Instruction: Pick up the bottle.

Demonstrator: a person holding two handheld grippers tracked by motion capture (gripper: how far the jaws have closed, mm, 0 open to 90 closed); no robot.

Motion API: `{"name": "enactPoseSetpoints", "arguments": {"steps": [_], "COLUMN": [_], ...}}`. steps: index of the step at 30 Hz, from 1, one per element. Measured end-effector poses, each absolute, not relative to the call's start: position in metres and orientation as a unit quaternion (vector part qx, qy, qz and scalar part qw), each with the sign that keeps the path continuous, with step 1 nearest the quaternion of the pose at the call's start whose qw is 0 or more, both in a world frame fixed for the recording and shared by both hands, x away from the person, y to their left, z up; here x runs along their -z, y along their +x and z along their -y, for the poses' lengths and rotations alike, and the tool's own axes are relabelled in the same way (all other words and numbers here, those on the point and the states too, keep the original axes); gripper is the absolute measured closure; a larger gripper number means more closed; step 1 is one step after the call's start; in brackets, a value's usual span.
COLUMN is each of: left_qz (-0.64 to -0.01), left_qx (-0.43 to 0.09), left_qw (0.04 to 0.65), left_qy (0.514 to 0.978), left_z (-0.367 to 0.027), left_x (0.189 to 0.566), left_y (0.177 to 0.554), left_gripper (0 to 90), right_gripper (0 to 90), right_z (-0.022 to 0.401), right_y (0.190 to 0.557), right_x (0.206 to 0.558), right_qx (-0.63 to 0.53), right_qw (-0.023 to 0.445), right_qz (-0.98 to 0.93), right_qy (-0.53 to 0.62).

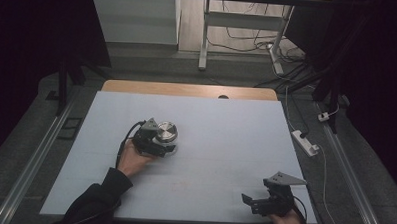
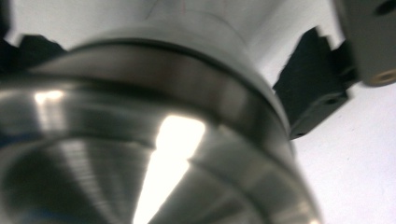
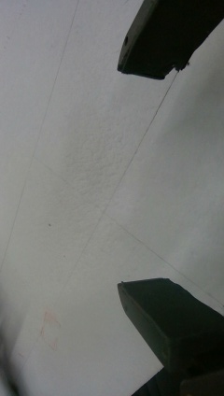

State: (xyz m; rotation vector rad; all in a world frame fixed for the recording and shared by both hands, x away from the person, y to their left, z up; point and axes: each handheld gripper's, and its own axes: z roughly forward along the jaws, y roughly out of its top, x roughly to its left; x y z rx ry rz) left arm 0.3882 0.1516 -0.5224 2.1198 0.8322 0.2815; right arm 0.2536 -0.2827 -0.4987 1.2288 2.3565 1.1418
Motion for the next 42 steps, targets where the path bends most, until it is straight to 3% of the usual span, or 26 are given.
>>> {"name": "enactPoseSetpoints", "arguments": {"steps": [23,42], "left_qz": [-0.348,-0.314], "left_qx": [-0.126,-0.121], "left_qw": [0.402,0.407], "left_qy": [0.837,0.849], "left_z": [-0.148,-0.139], "left_x": [0.519,0.494], "left_y": [0.383,0.359], "left_gripper": [15.7,15.7], "right_gripper": [0.0,0.0], "right_z": [0.283,0.283], "right_y": [0.253,0.253], "right_x": [0.499,0.498], "right_qx": [-0.393,-0.394], "right_qw": [0.125,0.127], "right_qz": [-0.809,-0.81], "right_qy": [0.42,0.416]}}
